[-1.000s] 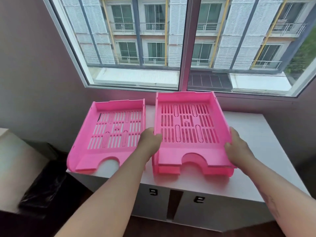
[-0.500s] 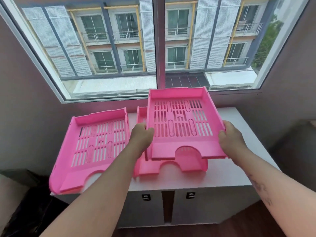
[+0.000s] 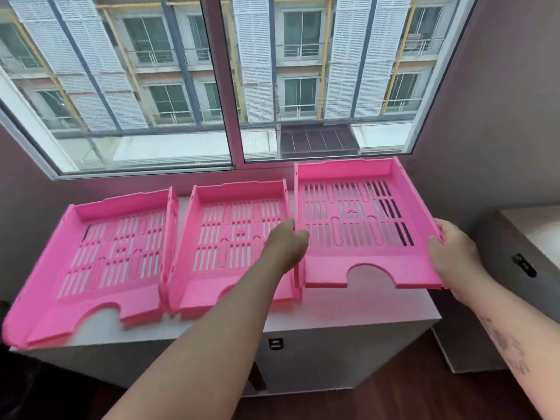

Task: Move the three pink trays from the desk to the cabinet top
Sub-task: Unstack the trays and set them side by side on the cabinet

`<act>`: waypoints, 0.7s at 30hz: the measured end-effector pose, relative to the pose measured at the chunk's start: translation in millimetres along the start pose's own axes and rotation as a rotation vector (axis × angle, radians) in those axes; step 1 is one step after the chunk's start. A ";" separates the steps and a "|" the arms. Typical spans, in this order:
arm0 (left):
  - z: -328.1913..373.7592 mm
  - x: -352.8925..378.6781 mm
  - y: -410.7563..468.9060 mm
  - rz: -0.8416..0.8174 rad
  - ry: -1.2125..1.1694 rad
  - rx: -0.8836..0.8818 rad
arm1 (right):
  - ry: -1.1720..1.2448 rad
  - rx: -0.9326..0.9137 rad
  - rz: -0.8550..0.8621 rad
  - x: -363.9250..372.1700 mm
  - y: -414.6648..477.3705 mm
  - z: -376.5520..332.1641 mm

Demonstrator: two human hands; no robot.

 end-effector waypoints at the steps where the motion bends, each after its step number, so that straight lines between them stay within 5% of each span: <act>1: -0.8 6.2 0.2 -0.002 0.009 -0.002 | 0.011 0.007 -0.015 -0.9 4.7 7.9; 13: -60.5 43.5 -27.1 0.104 0.030 0.045 | -0.034 0.062 -0.227 33.6 15.4 63.2; 17: -79.4 53.1 -34.3 0.139 0.228 0.099 | -0.606 -0.418 -0.081 39.6 -1.5 61.9; 19: -82.0 54.8 -33.6 0.175 0.355 0.128 | -0.679 -0.597 -0.214 51.5 -14.9 58.9; 21: -83.2 55.9 -31.8 0.216 0.427 0.148 | -0.719 -0.507 -0.456 65.8 -22.2 64.7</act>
Point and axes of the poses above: each hand's wrist, its own y-axis towards the middle knuckle, its own x-axis out of the palm, z = x × y, the point moved 1 cm from there along y, towards the middle knuckle, and after that the axes turned 6 degrees about y, right-handed, at the moved point
